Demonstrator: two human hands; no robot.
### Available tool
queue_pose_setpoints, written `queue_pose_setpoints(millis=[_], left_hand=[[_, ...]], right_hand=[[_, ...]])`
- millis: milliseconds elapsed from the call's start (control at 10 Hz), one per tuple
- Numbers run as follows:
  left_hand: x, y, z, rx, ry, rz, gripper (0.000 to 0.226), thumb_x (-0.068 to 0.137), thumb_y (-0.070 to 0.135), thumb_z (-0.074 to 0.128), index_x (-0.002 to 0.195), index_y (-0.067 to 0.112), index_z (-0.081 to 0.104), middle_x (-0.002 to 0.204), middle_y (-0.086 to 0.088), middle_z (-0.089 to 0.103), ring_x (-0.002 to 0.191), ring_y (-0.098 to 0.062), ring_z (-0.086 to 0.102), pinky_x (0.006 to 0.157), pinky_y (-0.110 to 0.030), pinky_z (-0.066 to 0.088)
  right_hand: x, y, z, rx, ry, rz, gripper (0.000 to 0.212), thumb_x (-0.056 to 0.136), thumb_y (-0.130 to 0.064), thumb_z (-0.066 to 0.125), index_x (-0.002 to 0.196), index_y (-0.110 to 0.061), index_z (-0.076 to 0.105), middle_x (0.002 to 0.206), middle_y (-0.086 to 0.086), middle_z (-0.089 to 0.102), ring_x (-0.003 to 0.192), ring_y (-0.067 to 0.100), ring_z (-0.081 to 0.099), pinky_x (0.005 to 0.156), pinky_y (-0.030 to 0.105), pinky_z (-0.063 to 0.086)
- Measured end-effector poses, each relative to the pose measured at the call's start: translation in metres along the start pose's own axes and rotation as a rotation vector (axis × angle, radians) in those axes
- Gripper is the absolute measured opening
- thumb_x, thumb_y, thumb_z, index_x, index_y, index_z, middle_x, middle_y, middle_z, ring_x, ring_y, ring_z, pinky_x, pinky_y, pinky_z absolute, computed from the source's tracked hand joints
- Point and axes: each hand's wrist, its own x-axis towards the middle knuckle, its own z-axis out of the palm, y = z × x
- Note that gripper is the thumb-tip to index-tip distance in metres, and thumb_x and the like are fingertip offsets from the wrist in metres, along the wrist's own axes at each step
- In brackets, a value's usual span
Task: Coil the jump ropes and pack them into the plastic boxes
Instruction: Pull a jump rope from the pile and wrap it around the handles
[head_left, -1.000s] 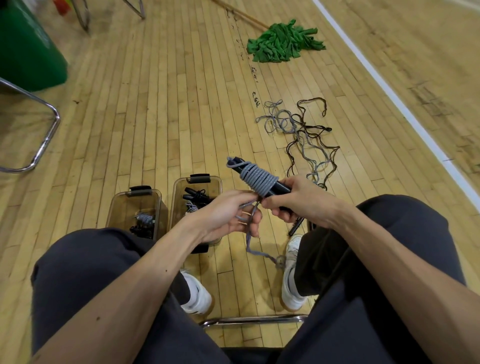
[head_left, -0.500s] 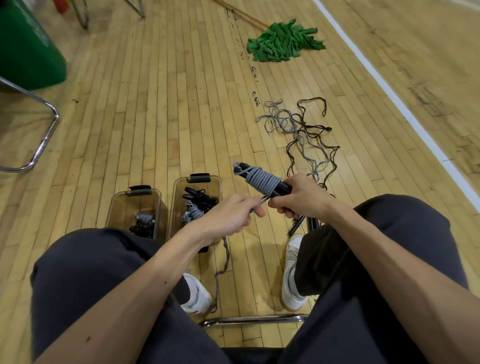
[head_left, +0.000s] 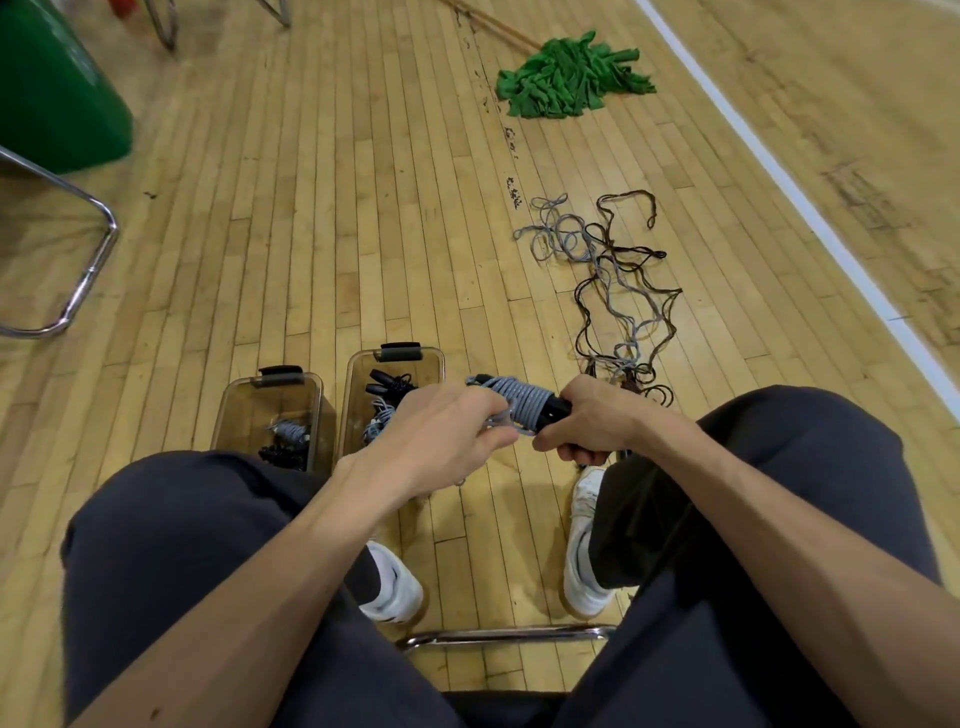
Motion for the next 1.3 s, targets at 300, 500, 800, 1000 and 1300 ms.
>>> queue_pose_setpoints(millis=[300, 500, 800, 1000, 1300], left_hand=[[0.006, -0.016, 0.002, 0.068, 0.168, 0.273, 0.046, 0.084, 0.065, 0.049, 0.084, 0.021, 0.065, 0.071, 0.009, 0.059, 0.067, -0.015, 0.055, 0.056, -0.027, 0.039], [0.011, -0.013, 0.002, -0.004, 0.137, 0.175, 0.058, 0.067, 0.078, 0.059, 0.068, 0.020, 0.057, 0.057, 0.011, 0.046, 0.057, -0.007, 0.042, 0.058, -0.029, 0.037], [0.015, -0.002, 0.000, -0.578, -0.069, 0.028, 0.049, 0.052, 0.065, 0.081, 0.049, 0.022, 0.057, 0.047, 0.010, 0.046, 0.049, -0.009, 0.039, 0.052, -0.030, 0.032], [0.023, -0.006, 0.001, -0.852, -0.076, 0.034, 0.064, 0.063, 0.083, 0.065, 0.047, 0.022, 0.056, 0.044, 0.009, 0.046, 0.041, -0.006, 0.040, 0.045, -0.018, 0.032], [-0.002, -0.004, -0.001, -1.153, -0.239, -0.459, 0.033, 0.107, 0.017, 0.038, 0.082, 0.002, 0.052, 0.055, -0.001, 0.050, 0.052, -0.007, 0.050, 0.057, -0.013, 0.043]], right_hand=[[-0.015, -0.010, 0.007, -0.207, -0.302, 0.029, 0.013, 0.091, -0.014, 0.072, 0.092, -0.005, 0.062, 0.058, 0.001, 0.058, 0.043, 0.012, 0.048, 0.045, 0.023, 0.040], [-0.026, -0.010, 0.008, -0.294, -0.393, -0.062, 0.021, 0.090, -0.011, 0.071, 0.075, -0.011, 0.057, 0.053, -0.001, 0.055, 0.043, 0.013, 0.046, 0.046, 0.024, 0.037], [-0.048, -0.011, 0.008, -0.180, -0.598, -0.258, 0.013, 0.089, -0.004, 0.071, 0.081, -0.003, 0.060, 0.058, 0.005, 0.053, 0.045, 0.014, 0.044, 0.048, 0.023, 0.038], [-0.052, -0.010, -0.001, 0.068, -0.543, -0.452, 0.022, 0.090, 0.004, 0.069, 0.074, -0.008, 0.059, 0.054, 0.003, 0.050, 0.044, 0.015, 0.042, 0.048, 0.029, 0.034], [-0.046, -0.007, -0.006, 0.290, -0.427, -0.517, 0.010, 0.088, -0.004, 0.070, 0.098, -0.003, 0.071, 0.059, 0.000, 0.055, 0.048, 0.011, 0.048, 0.046, 0.020, 0.038]])
